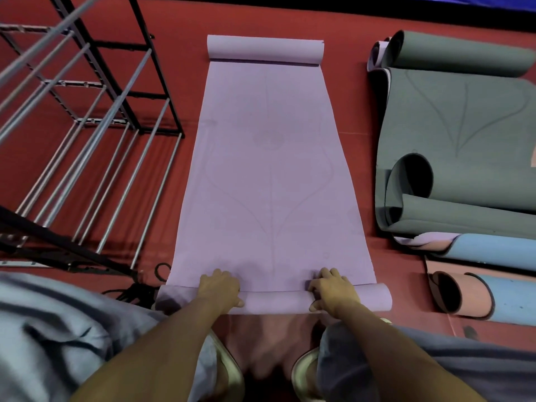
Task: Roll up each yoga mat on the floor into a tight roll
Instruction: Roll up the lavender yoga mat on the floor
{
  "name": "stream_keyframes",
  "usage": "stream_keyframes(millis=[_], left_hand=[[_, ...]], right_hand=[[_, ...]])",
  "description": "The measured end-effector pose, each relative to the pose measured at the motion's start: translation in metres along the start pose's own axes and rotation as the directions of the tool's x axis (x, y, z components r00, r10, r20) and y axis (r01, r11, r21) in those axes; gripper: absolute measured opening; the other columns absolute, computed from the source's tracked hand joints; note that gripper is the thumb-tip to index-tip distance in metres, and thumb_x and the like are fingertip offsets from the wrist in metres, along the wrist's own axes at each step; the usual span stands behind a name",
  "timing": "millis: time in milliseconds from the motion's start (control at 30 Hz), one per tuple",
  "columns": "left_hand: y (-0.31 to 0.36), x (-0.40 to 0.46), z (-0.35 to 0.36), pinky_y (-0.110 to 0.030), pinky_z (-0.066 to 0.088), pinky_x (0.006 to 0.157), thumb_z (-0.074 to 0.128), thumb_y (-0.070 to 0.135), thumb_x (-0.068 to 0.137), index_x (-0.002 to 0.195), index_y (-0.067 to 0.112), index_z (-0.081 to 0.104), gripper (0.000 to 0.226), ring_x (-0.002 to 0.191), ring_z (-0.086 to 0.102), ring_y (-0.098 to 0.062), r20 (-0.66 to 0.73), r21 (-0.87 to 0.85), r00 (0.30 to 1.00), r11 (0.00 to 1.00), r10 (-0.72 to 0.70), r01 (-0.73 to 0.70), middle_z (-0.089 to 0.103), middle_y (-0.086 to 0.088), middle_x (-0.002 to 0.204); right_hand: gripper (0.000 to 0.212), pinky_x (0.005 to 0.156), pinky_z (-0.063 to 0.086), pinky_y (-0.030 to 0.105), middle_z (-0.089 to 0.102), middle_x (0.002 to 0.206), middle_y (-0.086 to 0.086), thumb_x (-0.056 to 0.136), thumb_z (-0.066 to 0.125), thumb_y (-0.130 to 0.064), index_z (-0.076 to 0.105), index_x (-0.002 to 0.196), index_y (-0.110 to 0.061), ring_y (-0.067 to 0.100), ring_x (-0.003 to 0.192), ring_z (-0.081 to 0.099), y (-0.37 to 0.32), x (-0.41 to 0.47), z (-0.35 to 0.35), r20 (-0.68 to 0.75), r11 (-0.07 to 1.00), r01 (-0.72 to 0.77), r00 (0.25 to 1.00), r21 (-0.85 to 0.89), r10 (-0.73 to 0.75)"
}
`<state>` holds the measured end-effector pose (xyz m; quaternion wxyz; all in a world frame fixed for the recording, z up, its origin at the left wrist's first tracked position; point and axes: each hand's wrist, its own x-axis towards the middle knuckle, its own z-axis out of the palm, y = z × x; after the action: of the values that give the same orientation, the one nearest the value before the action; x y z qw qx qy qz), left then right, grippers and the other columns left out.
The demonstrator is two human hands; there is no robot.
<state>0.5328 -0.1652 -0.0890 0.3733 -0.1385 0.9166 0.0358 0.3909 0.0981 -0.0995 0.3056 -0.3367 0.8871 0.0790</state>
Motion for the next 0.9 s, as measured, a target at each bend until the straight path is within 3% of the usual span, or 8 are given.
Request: stream_keyframes(millis=[200,400,567,733,833,900], left_hand=[[-0.0076,-0.0010,-0.0001,-0.039,0.044,0.092,0.057,0.053,0.094,0.133,0.025,0.053,0.047,0.122,0.054,-0.026,-0.052,-0.131,0.998,0.991,0.020,-0.027,0.064,0.000,0.130],[-0.0077,0.0003,0.0050,-0.040,0.042,0.100,0.070,0.066,0.077,0.134,0.031,0.057,0.068,0.126,0.049,-0.024,-0.022,-0.230,1.000,0.973,-0.012,0.007,0.060,0.003,0.134],[-0.0083,0.0038,0.0046,-0.040,0.036,0.104,0.068,0.064,0.086,0.135,0.039,0.061,0.056,0.128,0.040,-0.025,-0.128,-0.094,0.989,0.994,-0.074,0.062,0.050,0.000,0.135],[-0.0084,0.0056,0.0024,-0.043,0.034,0.100,0.065,0.058,0.092,0.134,0.039,0.059,0.046,0.129,0.046,-0.019,-0.115,-0.205,0.986,0.974,-0.118,0.093,0.056,0.010,0.137],[-0.0085,0.0077,0.0025,-0.042,0.033,0.093,0.062,0.055,0.096,0.128,0.036,0.055,0.037,0.124,0.050,-0.019,-0.144,-0.269,0.977,0.956,-0.155,0.112,0.062,0.011,0.131],[-0.0086,0.0086,0.0020,-0.042,0.032,0.094,0.059,0.054,0.098,0.128,0.036,0.056,0.035,0.124,0.050,-0.020,-0.137,-0.276,0.975,0.952,-0.173,0.130,0.062,0.009,0.132]], right_hand=[[0.049,0.086,0.047,0.037,0.053,0.132,-0.005,0.090,0.072,-0.037,0.063,0.138,-0.036,0.021,0.124,0.045,0.0008,0.0026,0.0012,-0.016,0.992,-0.041,0.999,0.122,0.044],[0.037,0.085,0.047,0.038,0.063,0.127,0.001,0.094,0.069,-0.035,0.055,0.125,-0.021,0.026,0.117,0.056,-0.0047,0.0067,-0.0020,-0.088,0.988,-0.099,0.990,0.115,0.109],[0.038,0.095,0.045,0.038,0.053,0.131,0.003,0.095,0.064,-0.036,0.064,0.133,-0.029,0.029,0.120,0.046,-0.0028,0.0088,0.0008,-0.146,0.993,-0.089,0.984,0.084,0.100],[0.039,0.092,0.049,0.039,0.055,0.125,0.000,0.101,0.048,-0.044,0.065,0.133,-0.029,0.026,0.115,0.048,-0.0018,0.0057,0.0062,-0.187,0.997,-0.027,0.982,0.072,0.040],[0.055,0.094,0.049,0.040,0.058,0.124,-0.003,0.088,0.055,-0.057,0.059,0.132,-0.025,0.024,0.117,0.048,-0.0012,0.0024,0.0046,-0.192,0.985,-0.014,0.980,0.174,0.048],[0.061,0.092,0.050,0.040,0.056,0.124,-0.003,0.081,0.065,-0.059,0.055,0.130,-0.024,0.024,0.118,0.047,-0.0044,0.0031,0.0036,-0.165,0.988,-0.001,0.986,0.155,0.027]])
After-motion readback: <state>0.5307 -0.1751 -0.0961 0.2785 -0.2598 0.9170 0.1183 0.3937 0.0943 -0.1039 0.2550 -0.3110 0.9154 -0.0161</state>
